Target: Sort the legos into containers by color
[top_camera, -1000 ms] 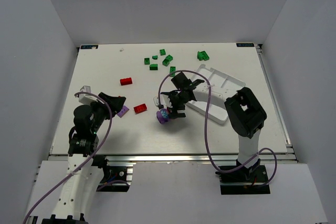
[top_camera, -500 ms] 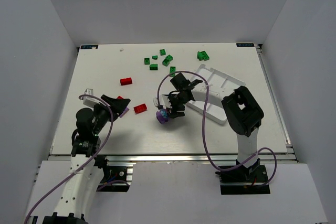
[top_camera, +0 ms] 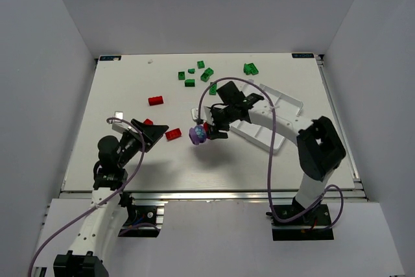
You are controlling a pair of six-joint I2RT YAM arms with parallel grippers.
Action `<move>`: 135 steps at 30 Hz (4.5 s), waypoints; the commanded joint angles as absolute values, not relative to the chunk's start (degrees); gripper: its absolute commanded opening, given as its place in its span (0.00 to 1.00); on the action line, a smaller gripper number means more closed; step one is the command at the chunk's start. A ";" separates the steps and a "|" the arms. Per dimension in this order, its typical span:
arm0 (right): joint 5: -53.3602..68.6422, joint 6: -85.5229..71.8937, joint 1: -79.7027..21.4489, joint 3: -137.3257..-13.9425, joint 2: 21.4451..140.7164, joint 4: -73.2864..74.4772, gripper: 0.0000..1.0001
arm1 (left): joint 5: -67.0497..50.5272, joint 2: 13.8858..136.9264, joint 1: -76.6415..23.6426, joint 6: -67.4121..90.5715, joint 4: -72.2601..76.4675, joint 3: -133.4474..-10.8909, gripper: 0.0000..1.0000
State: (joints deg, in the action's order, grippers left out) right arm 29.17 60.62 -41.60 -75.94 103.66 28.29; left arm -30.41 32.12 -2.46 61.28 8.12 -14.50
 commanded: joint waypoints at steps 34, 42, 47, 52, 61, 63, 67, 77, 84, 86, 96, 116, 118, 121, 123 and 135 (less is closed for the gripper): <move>32.35 43.33 -44.82 -75.85 91.14 20.83 0.08 | -28.92 58.09 -20.48 61.17 28.66 -22.41 0.98; 27.43 43.15 -46.14 -75.41 91.49 18.28 0.08 | -28.74 60.12 -21.44 60.47 27.86 -23.03 0.68; 26.28 43.15 -46.14 -74.97 91.32 17.75 0.09 | -28.83 60.38 -21.53 60.21 27.86 -23.20 0.35; 26.28 41.93 -46.14 -74.01 90.88 17.32 0.47 | -30.05 61.35 -21.62 60.03 28.74 -23.64 0.04; 51.40 47.63 -39.38 -70.93 83.32 29.17 0.89 | -30.67 46.33 -21.62 33.60 16.88 -22.51 0.00; 57.37 45.46 -39.46 -71.62 83.58 29.27 0.89 | -32.68 43.09 -21.71 29.91 17.75 -20.75 0.00; 60.11 38.06 -39.38 -74.79 85.95 25.32 0.89 | -34.28 36.30 -22.41 18.99 12.57 -20.65 0.00; 59.68 33.13 -40.08 -79.18 90.43 22.23 0.89 | -36.12 35.77 -23.20 16.61 10.19 -21.09 0.00; 60.38 34.10 -41.22 -82.53 94.48 24.52 0.88 | -35.77 37.27 -23.64 16.08 10.63 -22.15 0.00; 60.21 35.41 -41.48 -82.71 95.27 25.49 0.88 | -35.77 37.53 -23.64 16.17 11.07 -22.06 0.00; 59.85 42.89 -41.84 -86.57 100.37 33.49 0.84 | -35.60 37.88 -23.99 16.79 12.30 -22.24 0.00; 64.42 49.39 -42.10 -88.07 101.87 38.40 0.15 | -34.45 39.02 -24.17 16.17 13.62 -22.59 0.00; 64.69 50.62 -42.01 -87.72 101.08 39.11 0.10 | -33.67 38.76 -24.17 15.21 12.57 -23.20 0.00; 64.69 51.68 -41.40 -86.75 99.67 39.90 0.00 | -32.87 38.23 -24.17 13.19 10.47 -23.82 0.00; 64.60 51.77 -40.00 -85.88 98.45 39.99 0.00 | -32.08 37.71 -24.17 11.44 8.45 -24.43 0.00; 61.71 54.32 -31.21 -81.92 95.28 43.16 0.00 | -29.97 39.28 -24.17 8.88 7.56 -26.28 0.00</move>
State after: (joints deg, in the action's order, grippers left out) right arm 63.02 52.36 -32.64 -83.35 98.13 40.77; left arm -31.48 38.57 -24.32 10.02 7.68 -23.92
